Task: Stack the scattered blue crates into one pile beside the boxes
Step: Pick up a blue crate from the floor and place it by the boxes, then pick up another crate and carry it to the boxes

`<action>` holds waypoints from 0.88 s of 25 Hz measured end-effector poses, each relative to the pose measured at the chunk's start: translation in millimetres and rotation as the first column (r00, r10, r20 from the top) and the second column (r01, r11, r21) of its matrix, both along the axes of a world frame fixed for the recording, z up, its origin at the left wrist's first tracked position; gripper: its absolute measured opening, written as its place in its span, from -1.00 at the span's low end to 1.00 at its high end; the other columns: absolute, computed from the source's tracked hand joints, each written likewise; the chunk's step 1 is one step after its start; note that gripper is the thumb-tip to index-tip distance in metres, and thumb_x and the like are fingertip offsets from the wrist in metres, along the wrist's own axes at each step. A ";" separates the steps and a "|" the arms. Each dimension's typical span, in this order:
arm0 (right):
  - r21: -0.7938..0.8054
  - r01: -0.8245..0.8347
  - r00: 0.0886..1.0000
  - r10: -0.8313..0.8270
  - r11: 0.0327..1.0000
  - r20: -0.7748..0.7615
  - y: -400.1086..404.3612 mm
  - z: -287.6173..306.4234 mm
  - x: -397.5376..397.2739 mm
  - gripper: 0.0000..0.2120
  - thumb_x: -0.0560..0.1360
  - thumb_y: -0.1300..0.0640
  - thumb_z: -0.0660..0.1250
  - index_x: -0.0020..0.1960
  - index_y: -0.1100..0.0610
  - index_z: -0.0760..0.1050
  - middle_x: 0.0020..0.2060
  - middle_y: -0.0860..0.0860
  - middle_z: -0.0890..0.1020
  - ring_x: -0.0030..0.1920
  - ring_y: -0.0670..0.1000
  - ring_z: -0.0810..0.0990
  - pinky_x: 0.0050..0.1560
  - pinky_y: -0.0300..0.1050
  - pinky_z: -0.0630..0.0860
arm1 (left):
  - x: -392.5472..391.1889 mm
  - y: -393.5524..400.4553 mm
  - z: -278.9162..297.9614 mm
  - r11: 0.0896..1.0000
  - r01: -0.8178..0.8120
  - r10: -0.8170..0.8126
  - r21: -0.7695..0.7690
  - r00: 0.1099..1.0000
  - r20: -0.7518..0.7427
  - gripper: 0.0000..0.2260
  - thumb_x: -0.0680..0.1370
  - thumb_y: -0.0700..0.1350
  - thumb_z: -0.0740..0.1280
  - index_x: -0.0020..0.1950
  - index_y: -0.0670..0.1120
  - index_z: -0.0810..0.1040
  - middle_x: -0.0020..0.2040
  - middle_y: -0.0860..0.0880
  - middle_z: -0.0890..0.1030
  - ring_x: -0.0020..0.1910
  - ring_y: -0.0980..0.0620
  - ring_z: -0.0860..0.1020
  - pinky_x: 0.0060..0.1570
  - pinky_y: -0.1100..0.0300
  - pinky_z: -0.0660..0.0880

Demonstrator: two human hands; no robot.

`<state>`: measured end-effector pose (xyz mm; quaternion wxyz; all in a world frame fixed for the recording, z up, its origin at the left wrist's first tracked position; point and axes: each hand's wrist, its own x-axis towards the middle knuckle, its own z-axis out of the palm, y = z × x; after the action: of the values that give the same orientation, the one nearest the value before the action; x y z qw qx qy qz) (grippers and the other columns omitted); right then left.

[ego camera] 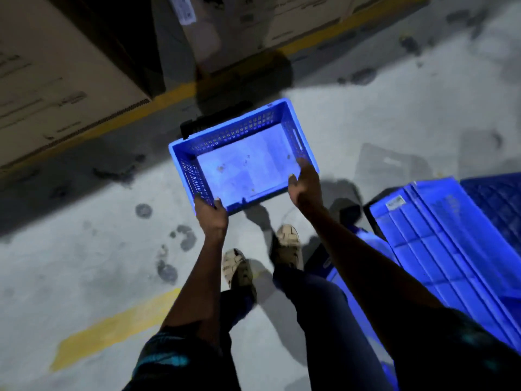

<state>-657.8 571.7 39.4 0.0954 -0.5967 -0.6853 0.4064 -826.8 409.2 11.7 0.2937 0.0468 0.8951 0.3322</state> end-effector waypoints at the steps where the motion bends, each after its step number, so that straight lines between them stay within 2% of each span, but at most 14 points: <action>1: 0.031 0.068 0.998 -0.068 0.997 -0.017 -19.9 26.3 14.7 -0.54 0.54 0.20 0.26 0.41 0.31 0.39 0.34 0.25 0.50 0.35 0.25 0.47 0.36 -0.02 0.32 | 14.9 -1.1 29.0 0.999 0.031 -0.032 0.038 0.999 0.018 -0.50 0.58 -0.13 0.27 0.46 -0.28 0.27 0.34 -0.29 0.49 0.31 -0.28 0.48 0.31 -0.07 0.41; 2: 0.047 0.135 0.991 -0.134 0.990 -0.016 -36.8 49.6 28.9 -0.55 0.55 0.20 0.25 0.41 0.32 0.39 0.32 0.26 0.51 0.34 0.25 0.48 0.35 -0.02 0.32 | 28.9 -1.4 56.3 0.995 0.069 -0.072 0.077 0.997 0.031 -0.49 0.59 -0.14 0.27 0.48 -0.29 0.25 0.38 -0.29 0.45 0.36 -0.25 0.45 0.35 0.03 0.38; 4: 0.013 0.234 0.972 -0.234 0.972 0.011 -63.1 87.0 47.2 -0.56 0.56 0.19 0.24 0.42 0.27 0.37 0.32 0.21 0.51 0.33 0.21 0.48 0.33 -0.03 0.34 | 51.0 1.2 101.0 0.980 0.158 -0.164 0.122 0.985 0.046 -0.48 0.62 -0.16 0.27 0.52 -0.29 0.20 0.44 -0.28 0.39 0.41 -0.18 0.39 0.26 0.28 0.32; 5: 0.017 0.279 0.960 -0.280 0.960 0.010 -77.8 103.2 56.4 -0.56 0.56 0.18 0.24 0.42 0.26 0.37 0.32 0.20 0.51 0.33 0.19 0.47 0.33 -0.04 0.34 | 60.9 0.4 118.9 0.968 0.214 -0.223 0.128 0.973 0.061 -0.48 0.63 -0.16 0.27 0.53 -0.27 0.18 0.43 -0.28 0.38 0.40 -0.18 0.40 0.24 0.27 0.34; 7: 0.017 0.391 0.920 -0.391 0.920 -0.024 -107.6 128.5 77.2 -0.58 0.57 0.19 0.24 0.40 0.27 0.39 0.30 0.20 0.52 0.32 0.18 0.48 0.33 -0.05 0.34 | 78.9 -5.5 150.1 0.930 0.347 -0.358 0.123 0.930 0.086 -0.49 0.63 -0.12 0.26 0.53 -0.20 0.19 0.38 -0.26 0.43 0.30 -0.18 0.48 0.27 0.05 0.43; 9: -0.006 0.531 0.847 -0.531 0.847 -0.026 -136.5 147.2 104.5 -0.59 0.56 0.18 0.26 0.39 0.23 0.41 0.29 0.18 0.53 0.30 0.17 0.51 0.28 -0.06 0.39 | 98.4 -21.3 170.1 0.863 0.488 -0.501 0.130 0.860 0.095 -0.51 0.63 -0.08 0.25 0.52 -0.16 0.21 0.29 -0.24 0.52 0.21 -0.19 0.54 0.20 -0.06 0.49; 11: -0.038 0.674 0.739 -0.674 0.738 0.004 -176.3 160.8 147.9 -0.58 0.56 0.14 0.26 0.41 0.20 0.41 0.31 0.16 0.54 0.29 0.15 0.52 0.25 -0.10 0.39 | 130.5 -39.6 185.1 0.759 0.635 -0.648 0.144 0.756 0.086 -0.51 0.63 -0.06 0.24 0.52 -0.16 0.21 0.20 -0.23 0.57 0.15 -0.20 0.56 0.11 0.01 0.49; 14: -0.032 0.718 0.696 -0.718 0.695 0.022 -211.5 162.8 175.6 -0.55 0.55 0.12 0.24 0.40 0.27 0.41 0.30 0.21 0.54 0.27 0.21 0.54 0.28 -0.01 0.42 | 142.9 -48.7 181.6 0.760 0.643 -0.649 0.095 0.760 0.047 -0.49 0.63 -0.07 0.23 0.53 -0.17 0.18 0.23 -0.23 0.56 0.13 -0.21 0.58 0.10 0.03 0.47; 17: 0.018 0.813 0.581 -0.813 0.582 0.030 -254.3 164.6 249.0 -0.48 0.49 0.07 0.19 0.36 0.35 0.42 0.26 0.27 0.56 0.22 0.28 0.57 0.24 0.16 0.49 | 202.5 -57.4 193.5 0.675 0.731 -0.737 0.105 0.673 0.055 -0.50 0.64 -0.08 0.24 0.53 -0.18 0.18 0.27 -0.25 0.54 0.15 -0.22 0.59 0.13 0.01 0.47; 20: 0.004 0.864 0.503 -0.864 0.503 0.009 -284.6 173.5 320.9 -0.46 0.48 0.06 0.18 0.36 0.36 0.42 0.25 0.29 0.56 0.19 0.30 0.58 0.24 0.18 0.49 | 264.8 -56.2 208.6 0.606 0.786 -0.794 0.122 0.606 0.041 -0.51 0.64 -0.09 0.24 0.52 -0.17 0.19 0.23 -0.24 0.56 0.13 -0.21 0.59 0.09 0.10 0.41; 22: -0.020 0.895 0.446 -0.895 0.446 0.009 -298.6 184.8 368.7 -0.44 0.48 0.04 0.16 0.36 0.35 0.41 0.25 0.28 0.56 0.20 0.28 0.57 0.25 0.10 0.47 | 308.2 -55.0 218.6 0.569 0.812 -0.820 0.131 0.571 0.026 -0.51 0.64 -0.10 0.24 0.52 -0.18 0.19 0.20 -0.24 0.58 0.13 -0.21 0.58 0.08 0.12 0.40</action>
<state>-289.1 273.1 224.3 0.2896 -0.8684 -0.2642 0.3036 -518.6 354.2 230.2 0.4480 0.4557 0.7408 0.2071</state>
